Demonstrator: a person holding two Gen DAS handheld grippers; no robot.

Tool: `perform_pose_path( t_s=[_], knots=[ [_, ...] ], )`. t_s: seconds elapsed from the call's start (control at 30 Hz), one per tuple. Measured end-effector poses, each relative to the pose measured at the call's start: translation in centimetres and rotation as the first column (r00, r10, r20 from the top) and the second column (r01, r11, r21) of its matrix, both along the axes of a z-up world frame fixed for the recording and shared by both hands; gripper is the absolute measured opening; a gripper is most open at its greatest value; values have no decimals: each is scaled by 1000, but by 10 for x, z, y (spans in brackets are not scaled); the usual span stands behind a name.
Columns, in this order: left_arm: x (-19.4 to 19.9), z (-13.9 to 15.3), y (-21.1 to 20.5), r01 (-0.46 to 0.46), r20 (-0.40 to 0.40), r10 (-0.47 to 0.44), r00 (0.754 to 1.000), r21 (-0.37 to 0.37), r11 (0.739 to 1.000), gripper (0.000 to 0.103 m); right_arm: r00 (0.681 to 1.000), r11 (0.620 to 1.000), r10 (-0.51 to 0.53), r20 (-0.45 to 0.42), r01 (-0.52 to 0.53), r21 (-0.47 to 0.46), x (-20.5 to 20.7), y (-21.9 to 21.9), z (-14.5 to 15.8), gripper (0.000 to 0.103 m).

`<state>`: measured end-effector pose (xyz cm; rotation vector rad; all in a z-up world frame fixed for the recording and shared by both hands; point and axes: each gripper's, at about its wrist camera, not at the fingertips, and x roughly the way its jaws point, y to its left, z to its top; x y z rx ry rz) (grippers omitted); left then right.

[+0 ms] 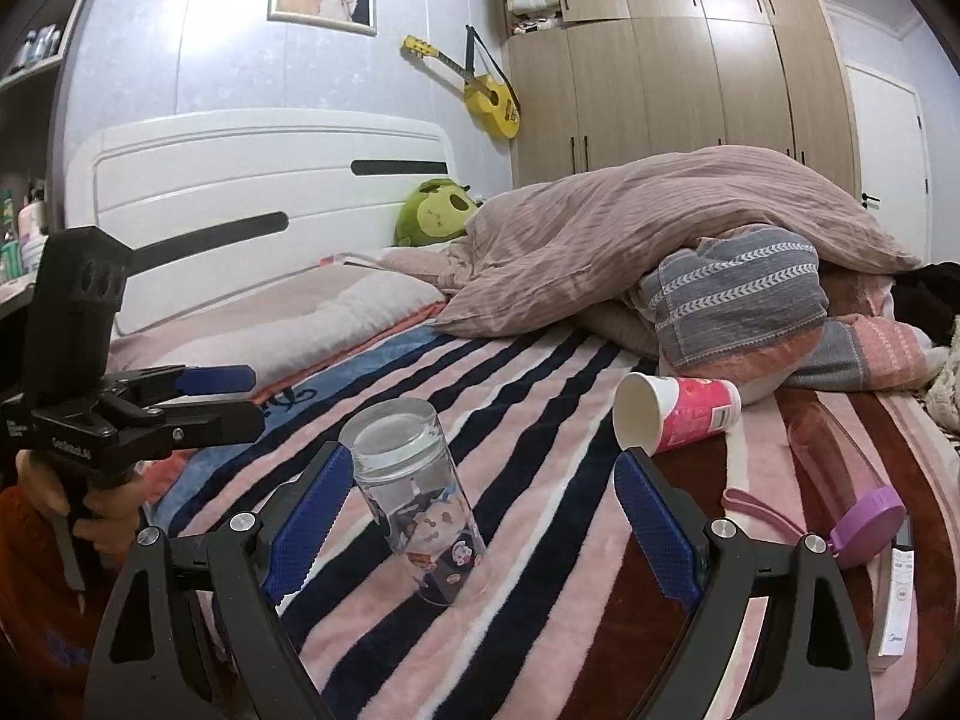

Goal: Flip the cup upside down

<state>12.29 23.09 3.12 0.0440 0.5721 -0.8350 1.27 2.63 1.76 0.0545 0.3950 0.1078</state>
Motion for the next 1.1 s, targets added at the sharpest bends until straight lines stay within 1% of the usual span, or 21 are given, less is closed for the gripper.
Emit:
perform_pose_path(
  t_s=[1.1],
  knots=[
    [5,-2,4,-15,0,15,1000,-4,1000,102,1000,1000,1,8,-1,10,1,3,1,88]
  ],
)
